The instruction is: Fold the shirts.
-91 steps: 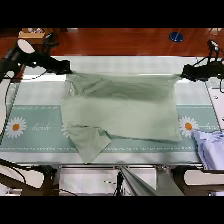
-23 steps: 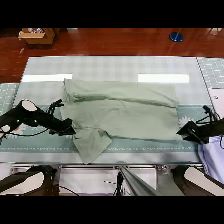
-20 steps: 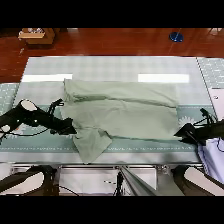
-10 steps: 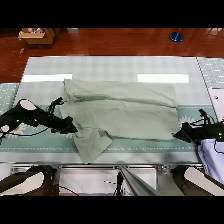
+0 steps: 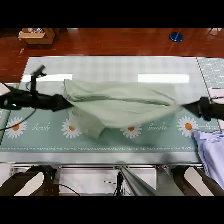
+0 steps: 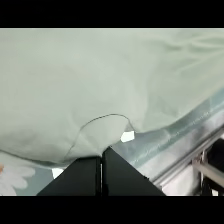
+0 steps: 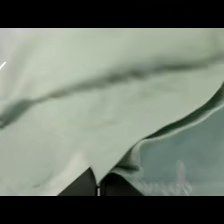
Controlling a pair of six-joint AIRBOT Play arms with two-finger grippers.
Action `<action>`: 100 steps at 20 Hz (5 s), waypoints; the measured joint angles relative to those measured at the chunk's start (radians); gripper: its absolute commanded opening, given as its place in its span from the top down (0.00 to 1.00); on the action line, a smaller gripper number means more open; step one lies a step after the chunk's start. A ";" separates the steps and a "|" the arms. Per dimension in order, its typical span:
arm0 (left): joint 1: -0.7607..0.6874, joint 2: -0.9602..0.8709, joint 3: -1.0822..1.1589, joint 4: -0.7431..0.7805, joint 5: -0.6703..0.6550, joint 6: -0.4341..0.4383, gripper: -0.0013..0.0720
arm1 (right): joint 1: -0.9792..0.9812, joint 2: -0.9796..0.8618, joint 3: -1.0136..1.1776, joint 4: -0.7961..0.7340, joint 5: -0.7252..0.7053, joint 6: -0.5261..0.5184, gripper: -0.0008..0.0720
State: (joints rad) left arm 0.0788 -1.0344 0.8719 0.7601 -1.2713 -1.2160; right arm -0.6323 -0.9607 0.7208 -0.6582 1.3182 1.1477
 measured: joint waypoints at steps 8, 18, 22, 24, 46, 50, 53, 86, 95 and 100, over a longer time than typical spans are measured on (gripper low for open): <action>0.042 -0.040 0.108 -0.013 0.208 0.003 0.95 | 0.185 -0.083 0.246 -0.097 -0.238 0.088 0.96; 0.047 -0.379 0.318 -0.055 0.319 0.070 0.95 | 0.327 -0.389 0.357 -0.183 -0.460 0.131 0.96; 0.047 -0.528 0.423 -0.062 0.278 0.078 0.95 | 0.356 -0.457 0.362 -0.186 -0.560 0.133 0.96; 0.047 -0.584 0.447 -0.062 0.262 0.080 0.95 | 0.361 -0.483 0.362 -0.188 -0.583 0.134 0.96; 0.379 -0.572 0.512 -0.050 -0.079 0.019 0.43 | 0.103 -0.558 0.414 -0.259 -0.169 0.185 0.25; 0.379 -0.565 0.512 -0.050 -0.089 0.019 0.43 | 0.164 -0.650 0.414 -0.178 -0.155 0.180 0.25; 0.375 -0.563 0.512 -0.050 -0.090 0.019 0.43 | 0.236 -0.705 0.415 -0.151 -0.182 0.201 0.59; -0.658 -0.647 0.513 -0.390 0.164 -0.037 0.95 | 0.242 0.142 0.462 -0.338 0.204 0.241 0.96; -0.818 -0.798 0.512 -0.512 0.274 -0.060 0.95 | 0.242 0.200 0.462 -0.328 0.250 0.254 0.96; -0.892 -0.874 0.514 -0.600 0.324 -0.063 0.95 | 0.242 0.207 0.462 -0.299 0.254 0.256 0.96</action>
State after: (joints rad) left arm -0.8135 -1.9083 1.3861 0.1600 -0.9470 -1.2793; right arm -0.3904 -0.7540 1.1828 -0.9573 1.5726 1.4036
